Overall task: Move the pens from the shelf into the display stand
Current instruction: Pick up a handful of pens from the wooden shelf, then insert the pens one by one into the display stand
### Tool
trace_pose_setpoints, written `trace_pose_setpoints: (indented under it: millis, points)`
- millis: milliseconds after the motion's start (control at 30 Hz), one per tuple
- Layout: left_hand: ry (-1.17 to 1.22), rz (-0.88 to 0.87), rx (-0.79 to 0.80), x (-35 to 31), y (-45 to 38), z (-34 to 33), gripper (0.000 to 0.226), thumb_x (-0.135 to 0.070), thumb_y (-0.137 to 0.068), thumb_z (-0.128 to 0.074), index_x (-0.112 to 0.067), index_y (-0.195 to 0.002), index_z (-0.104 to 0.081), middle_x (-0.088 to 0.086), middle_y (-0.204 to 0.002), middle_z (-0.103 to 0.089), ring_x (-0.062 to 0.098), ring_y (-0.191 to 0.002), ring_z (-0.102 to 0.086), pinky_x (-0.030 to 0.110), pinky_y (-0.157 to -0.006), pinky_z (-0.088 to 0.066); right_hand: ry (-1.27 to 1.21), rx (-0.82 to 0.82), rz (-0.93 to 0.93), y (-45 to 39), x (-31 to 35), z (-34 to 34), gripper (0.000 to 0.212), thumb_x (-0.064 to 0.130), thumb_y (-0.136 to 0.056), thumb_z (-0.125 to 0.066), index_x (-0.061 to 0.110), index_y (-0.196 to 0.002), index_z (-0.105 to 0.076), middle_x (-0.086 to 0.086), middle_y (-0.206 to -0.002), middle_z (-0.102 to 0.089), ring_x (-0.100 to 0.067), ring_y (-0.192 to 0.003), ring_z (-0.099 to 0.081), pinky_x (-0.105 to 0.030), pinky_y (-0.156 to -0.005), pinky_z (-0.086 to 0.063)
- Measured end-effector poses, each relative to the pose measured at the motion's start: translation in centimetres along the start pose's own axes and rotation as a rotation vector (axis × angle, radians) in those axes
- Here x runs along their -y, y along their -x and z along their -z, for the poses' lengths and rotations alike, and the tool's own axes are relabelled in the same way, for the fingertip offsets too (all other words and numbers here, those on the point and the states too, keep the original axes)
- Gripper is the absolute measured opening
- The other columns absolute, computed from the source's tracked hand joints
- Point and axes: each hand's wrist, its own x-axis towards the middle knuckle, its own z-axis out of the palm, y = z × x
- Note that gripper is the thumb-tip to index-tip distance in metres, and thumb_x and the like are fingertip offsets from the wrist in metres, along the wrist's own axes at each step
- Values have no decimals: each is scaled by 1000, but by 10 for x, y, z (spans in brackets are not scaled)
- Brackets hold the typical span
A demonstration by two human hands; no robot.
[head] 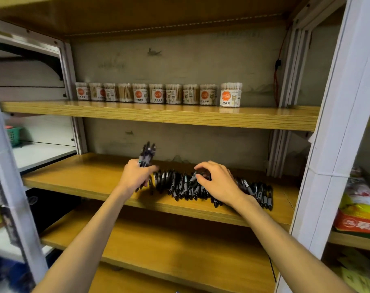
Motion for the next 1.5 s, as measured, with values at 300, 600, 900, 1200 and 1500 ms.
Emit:
trace_pose_setpoints:
  millis: [300,600,900,1200,1500]
  points:
    - [-99,-13,98,-22,60,12,26,-19,-89,-73,-7,-69,-60,8,-55,-68,21,-46,-66,23,-42,-48,-23,48,85,21,35,4,28,41,-98,-60,31,-124,-64,10,-116,-64,-12,-111,-59,-37,-95,-48]
    - [-160,114,-101,-52,152,17,28,-24,-82,-77,-15,-77,-50,-1,-56,-48,16,-42,-42,27,-43,-34,-109,111,228,71,53,28,29,39,-98,-61,28,-125,-65,10,-117,-63,-13,-111,-59,-38,-97,-48]
    - [-247,201,-389,-95,313,47,30,-37,-69,-73,-12,-75,-58,2,-61,-53,22,-54,-49,36,-54,-40,-254,257,466,156,105,39,30,39,-96,-63,32,-125,-64,10,-127,-63,-11,-120,-55,-31,-104,-39]
    - [-432,307,-636,-125,477,125,32,-47,-61,-68,-20,-52,-53,-7,-43,-47,24,-52,-52,33,-52,-41,-541,353,689,238,227,43,23,31,-93,-69,26,-116,-69,11,-109,-67,-10,-102,-62,-35,-93,-51]
    - [-572,432,-828,-152,674,211,23,-47,-60,-64,-30,-50,-54,-10,-42,-46,16,-50,-45,32,-53,-35,-758,456,897,362,376,52,20,24,-91,-71,22,-111,-71,6,-105,-71,-12,-94,-67,-38,-90,-52]
